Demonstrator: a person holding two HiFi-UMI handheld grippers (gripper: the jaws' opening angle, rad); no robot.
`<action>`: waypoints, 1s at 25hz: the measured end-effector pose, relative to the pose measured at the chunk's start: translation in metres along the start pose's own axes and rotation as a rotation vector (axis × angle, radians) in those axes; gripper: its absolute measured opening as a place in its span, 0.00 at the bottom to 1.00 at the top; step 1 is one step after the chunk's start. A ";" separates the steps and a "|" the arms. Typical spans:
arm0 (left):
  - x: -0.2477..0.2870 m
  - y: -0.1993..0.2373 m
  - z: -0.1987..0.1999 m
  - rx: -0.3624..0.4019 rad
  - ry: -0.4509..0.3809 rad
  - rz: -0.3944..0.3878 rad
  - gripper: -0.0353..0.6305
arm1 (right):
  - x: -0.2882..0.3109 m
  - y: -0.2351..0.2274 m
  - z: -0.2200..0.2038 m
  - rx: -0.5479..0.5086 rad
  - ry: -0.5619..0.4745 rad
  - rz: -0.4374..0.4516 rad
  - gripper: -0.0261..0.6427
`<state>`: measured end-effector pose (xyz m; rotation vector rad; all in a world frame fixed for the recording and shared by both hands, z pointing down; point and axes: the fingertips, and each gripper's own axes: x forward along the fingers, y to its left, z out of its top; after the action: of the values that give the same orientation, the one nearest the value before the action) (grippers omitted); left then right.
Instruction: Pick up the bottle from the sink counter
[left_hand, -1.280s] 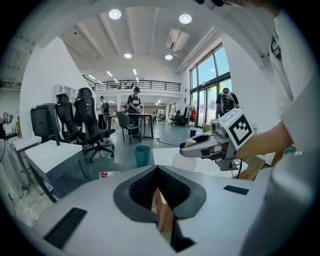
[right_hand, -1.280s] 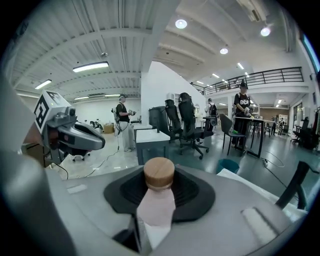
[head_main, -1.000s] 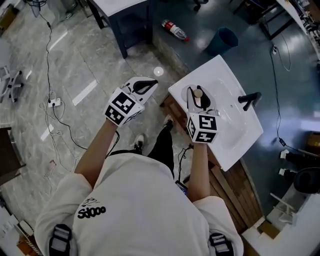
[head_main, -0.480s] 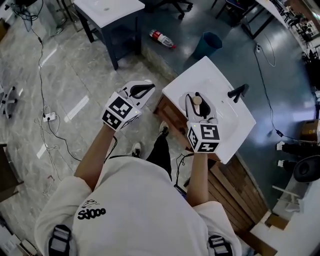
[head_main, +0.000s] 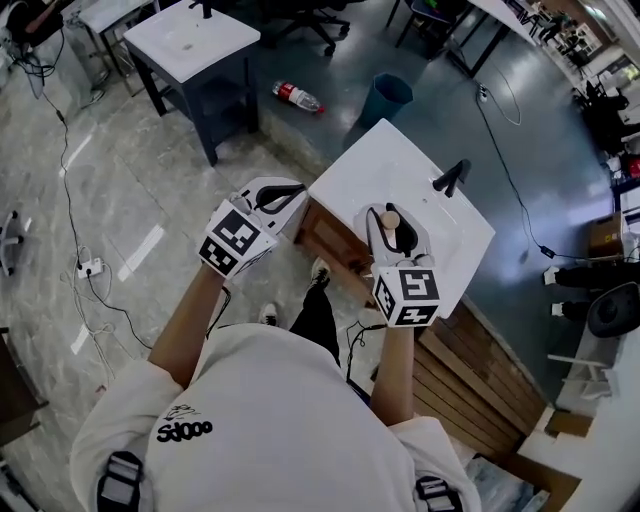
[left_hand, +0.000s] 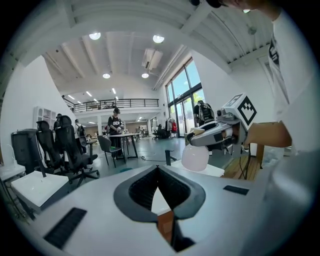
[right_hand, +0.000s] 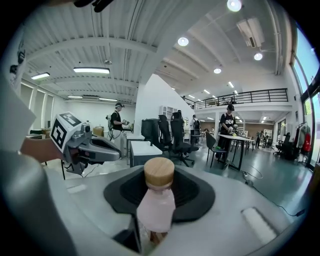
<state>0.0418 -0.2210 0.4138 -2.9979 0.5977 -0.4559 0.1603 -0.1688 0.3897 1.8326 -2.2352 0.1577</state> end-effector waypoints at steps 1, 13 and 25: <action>0.000 -0.003 0.003 0.006 -0.006 -0.009 0.06 | -0.005 0.000 0.003 -0.002 -0.005 -0.004 0.24; -0.020 -0.036 0.030 0.081 -0.057 -0.072 0.06 | -0.055 0.020 0.025 -0.031 -0.046 -0.016 0.24; -0.024 -0.048 0.026 0.082 -0.053 -0.090 0.06 | -0.061 0.026 0.019 -0.022 -0.024 -0.019 0.24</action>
<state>0.0463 -0.1673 0.3877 -2.9569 0.4298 -0.3936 0.1439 -0.1102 0.3575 1.8542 -2.2259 0.1078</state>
